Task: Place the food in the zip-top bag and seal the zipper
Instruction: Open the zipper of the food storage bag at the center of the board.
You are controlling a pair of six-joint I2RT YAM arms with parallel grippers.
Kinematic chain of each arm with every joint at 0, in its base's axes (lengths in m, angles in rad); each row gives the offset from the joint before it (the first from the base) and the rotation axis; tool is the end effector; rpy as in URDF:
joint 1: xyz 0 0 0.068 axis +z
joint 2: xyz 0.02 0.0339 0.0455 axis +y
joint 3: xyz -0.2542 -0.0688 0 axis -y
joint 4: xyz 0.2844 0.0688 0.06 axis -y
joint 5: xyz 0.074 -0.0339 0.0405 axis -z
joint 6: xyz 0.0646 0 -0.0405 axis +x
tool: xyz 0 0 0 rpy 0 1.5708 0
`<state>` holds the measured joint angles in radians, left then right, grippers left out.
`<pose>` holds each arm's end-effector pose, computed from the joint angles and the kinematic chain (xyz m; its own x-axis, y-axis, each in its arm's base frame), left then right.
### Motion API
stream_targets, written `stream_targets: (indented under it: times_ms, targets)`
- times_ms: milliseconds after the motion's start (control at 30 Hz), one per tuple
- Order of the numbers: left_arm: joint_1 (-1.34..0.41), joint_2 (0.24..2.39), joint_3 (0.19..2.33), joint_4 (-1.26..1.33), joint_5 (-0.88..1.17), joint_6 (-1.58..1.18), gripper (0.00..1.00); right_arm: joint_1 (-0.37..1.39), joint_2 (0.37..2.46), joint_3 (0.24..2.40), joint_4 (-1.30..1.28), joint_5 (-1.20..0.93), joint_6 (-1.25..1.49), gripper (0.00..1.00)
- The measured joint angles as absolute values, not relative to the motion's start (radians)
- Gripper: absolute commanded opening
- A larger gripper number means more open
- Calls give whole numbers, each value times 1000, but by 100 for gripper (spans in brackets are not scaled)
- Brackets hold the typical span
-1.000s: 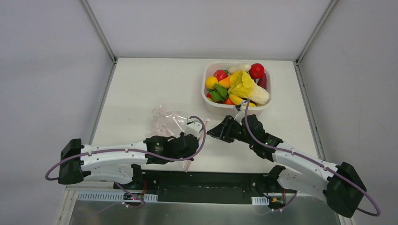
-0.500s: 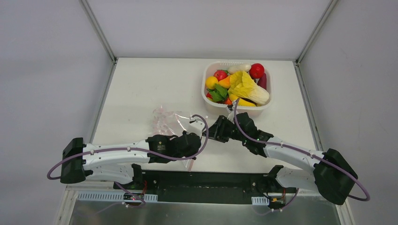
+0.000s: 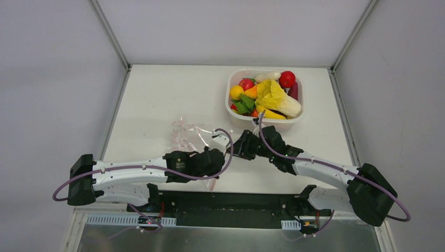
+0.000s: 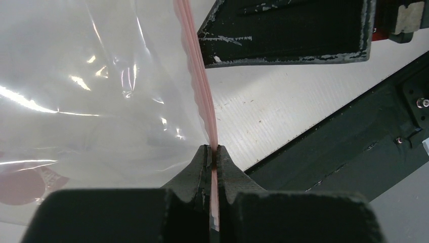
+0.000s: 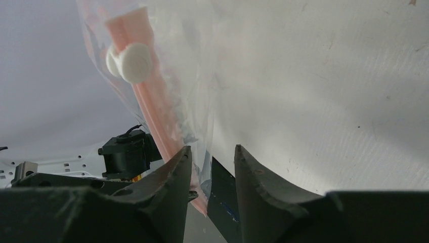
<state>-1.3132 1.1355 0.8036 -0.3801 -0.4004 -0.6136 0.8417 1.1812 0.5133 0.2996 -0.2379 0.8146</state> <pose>0.1014 -0.2859 0.2208 -0.6056 0.2171 -0.7656 0.5708 0.7889 -0.2277 0.1962 0.2425 0.1704 -0.7984 0.1675 -0.5784 -0.4233 0.5271 0.7369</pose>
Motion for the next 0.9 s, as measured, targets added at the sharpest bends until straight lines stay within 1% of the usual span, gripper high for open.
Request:
stream_targets:
  times_ms: [200, 333, 433, 633, 900]
  targets:
    - [-1314, 1135, 804, -390, -408, -614, 0, 850, 1137, 517, 268, -216, 810, 47]
    - [-1313, 1135, 804, -403, -424, -616, 0, 850, 1054, 509, 258, -184, 810, 47]
    - [-1313, 1135, 804, -405, -429, -616, 0, 850, 1028, 508, 258, -176, 811, 44]
    - [-1313, 1135, 804, -405, -429, -616, 0, 850, 1078, 508, 268, -193, 818, 40]
    - [-1313, 1135, 804, -405, -429, -616, 0, 853, 1154, 508, 297, -227, 822, 40]
